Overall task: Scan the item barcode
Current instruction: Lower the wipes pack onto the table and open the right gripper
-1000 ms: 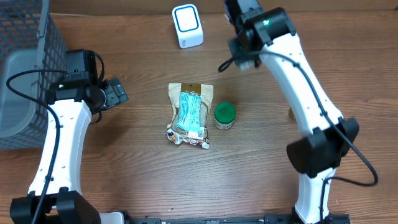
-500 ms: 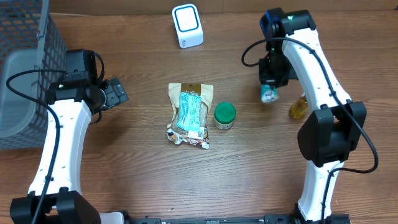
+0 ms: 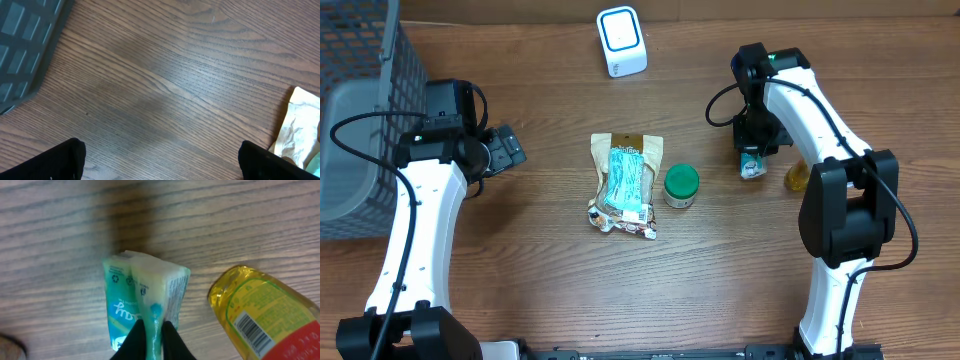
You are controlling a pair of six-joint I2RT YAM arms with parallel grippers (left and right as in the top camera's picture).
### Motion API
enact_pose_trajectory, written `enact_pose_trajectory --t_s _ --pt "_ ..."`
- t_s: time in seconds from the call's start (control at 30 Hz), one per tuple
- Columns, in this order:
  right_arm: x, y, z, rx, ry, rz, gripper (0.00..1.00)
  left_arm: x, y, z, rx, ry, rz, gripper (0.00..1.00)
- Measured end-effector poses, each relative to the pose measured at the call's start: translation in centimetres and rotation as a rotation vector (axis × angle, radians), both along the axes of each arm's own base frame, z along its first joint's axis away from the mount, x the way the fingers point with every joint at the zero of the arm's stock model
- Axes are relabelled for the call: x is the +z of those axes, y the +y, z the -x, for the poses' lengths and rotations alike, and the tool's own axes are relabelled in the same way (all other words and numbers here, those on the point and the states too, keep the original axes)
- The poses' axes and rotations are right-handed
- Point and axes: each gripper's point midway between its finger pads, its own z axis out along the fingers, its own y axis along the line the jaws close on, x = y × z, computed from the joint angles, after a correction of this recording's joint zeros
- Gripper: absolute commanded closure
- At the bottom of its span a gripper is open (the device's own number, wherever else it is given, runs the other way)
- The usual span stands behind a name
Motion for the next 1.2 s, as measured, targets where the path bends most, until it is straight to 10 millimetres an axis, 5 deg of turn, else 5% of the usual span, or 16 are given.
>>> enact_pose_trajectory --t_s 0.03,0.17,0.23,0.37,0.47,0.77,1.2 --pt "-0.1 0.0 -0.1 0.001 -0.006 0.001 0.55 0.0 0.0 0.0 0.000 0.000 0.000 0.00" --pt "-0.4 0.1 -0.9 0.001 -0.038 -0.001 0.50 0.0 0.0 0.0 0.000 0.000 0.000 0.00" --pt "-0.5 0.2 -1.4 -0.002 -0.060 -0.008 0.55 0.0 0.0 0.0 0.000 0.000 0.000 0.00" --pt "-0.7 1.3 -1.7 -0.013 -0.072 -0.068 0.82 0.0 0.0 0.0 0.000 0.000 0.000 0.00" --pt "-0.9 2.3 -1.4 -0.023 -0.056 -0.130 0.93 0.0 0.0 0.0 0.000 0.000 0.000 0.00" --pt "-3.3 3.4 0.2 -0.040 -0.005 -0.196 0.92 0.0 0.0 0.0 0.000 0.000 0.000 0.00" --pt "-4.2 0.6 0.8 -0.035 -0.003 -0.042 0.90 0.0 0.0 0.0 0.000 0.000 0.000 0.00"
